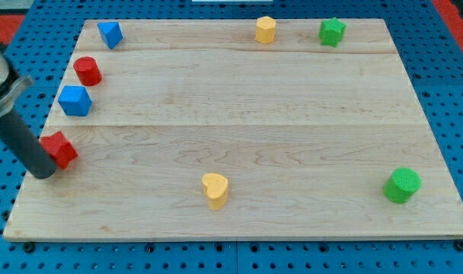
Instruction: Place the yellow heart to the left of the yellow hexagon
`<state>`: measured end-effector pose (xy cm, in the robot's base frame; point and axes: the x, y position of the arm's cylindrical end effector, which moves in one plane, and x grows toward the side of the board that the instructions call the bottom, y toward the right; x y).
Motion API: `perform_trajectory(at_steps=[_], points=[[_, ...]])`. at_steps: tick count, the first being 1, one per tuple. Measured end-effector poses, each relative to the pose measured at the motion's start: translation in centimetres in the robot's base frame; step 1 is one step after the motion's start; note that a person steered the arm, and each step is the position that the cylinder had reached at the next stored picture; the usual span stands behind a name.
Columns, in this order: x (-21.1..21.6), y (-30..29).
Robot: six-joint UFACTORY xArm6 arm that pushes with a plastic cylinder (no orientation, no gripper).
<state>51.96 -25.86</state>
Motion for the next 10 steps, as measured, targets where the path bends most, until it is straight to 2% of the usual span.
perform_trajectory(at_steps=[1, 2, 3, 4, 6, 7, 8, 9, 10], points=[[-2.0, 0.7], [2.1, 5.7], [9.1, 15.3], [9.0, 21.7], [1.1, 21.3], [1.5, 22.1], [4.2, 24.6], [4.3, 29.8], [-1.4, 29.6]])
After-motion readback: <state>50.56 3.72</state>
